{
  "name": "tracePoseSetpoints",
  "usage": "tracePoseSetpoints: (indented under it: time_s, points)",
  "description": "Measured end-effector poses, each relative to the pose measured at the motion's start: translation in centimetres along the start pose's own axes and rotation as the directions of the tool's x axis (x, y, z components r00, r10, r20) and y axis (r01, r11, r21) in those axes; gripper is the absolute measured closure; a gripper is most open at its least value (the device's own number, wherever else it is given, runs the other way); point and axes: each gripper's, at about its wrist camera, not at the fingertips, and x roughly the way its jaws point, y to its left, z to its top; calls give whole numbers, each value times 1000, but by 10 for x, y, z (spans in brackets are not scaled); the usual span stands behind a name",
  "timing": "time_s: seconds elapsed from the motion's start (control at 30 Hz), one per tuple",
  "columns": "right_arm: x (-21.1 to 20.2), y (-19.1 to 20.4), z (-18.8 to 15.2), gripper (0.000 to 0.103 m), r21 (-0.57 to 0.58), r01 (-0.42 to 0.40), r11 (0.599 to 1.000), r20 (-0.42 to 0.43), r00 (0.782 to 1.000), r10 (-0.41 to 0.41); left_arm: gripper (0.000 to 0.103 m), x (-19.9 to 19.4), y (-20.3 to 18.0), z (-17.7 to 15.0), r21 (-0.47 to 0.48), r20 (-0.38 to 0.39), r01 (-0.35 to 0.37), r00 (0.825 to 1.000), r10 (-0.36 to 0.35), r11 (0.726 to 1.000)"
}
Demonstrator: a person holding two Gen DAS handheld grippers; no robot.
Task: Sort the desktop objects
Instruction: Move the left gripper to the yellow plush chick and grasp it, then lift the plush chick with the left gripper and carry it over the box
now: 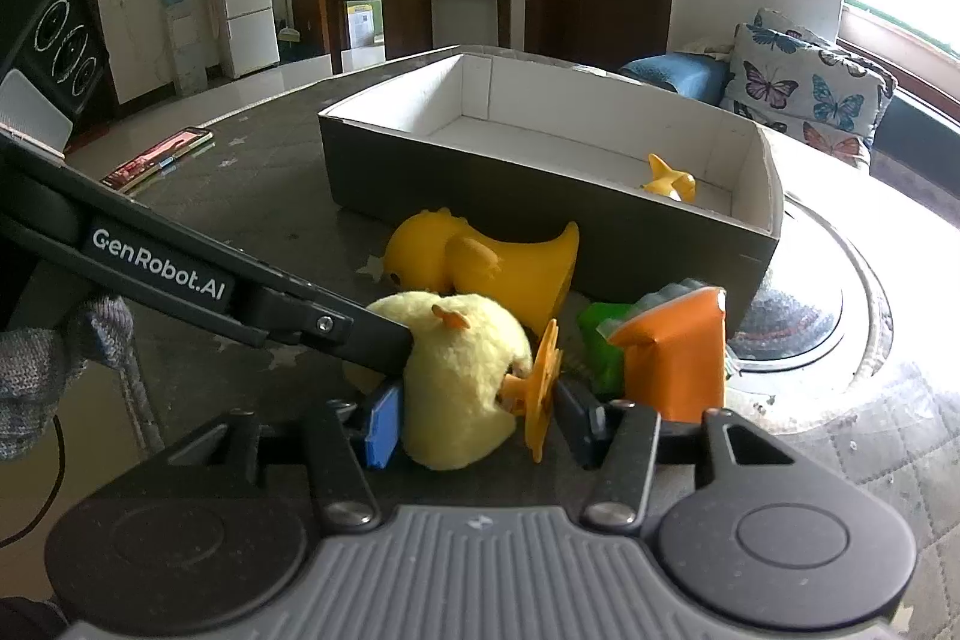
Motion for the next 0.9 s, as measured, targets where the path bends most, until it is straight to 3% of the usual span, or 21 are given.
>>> tracePoseSetpoints:
  time_s: [0.43,0.7,0.9]
  points:
    - [-26,4,23,50,-30,36,999,90,995,-33,69,-28,-18,20,55,98,-7,995,2,998]
    - [-28,-9,62,50,-42,78,996,184,980,-69,69,-33,-26,64,88,190,-32,982,15,996]
    - [-10,-26,90,50,-31,90,996,205,975,-81,69,-18,-24,98,91,216,-65,975,44,994]
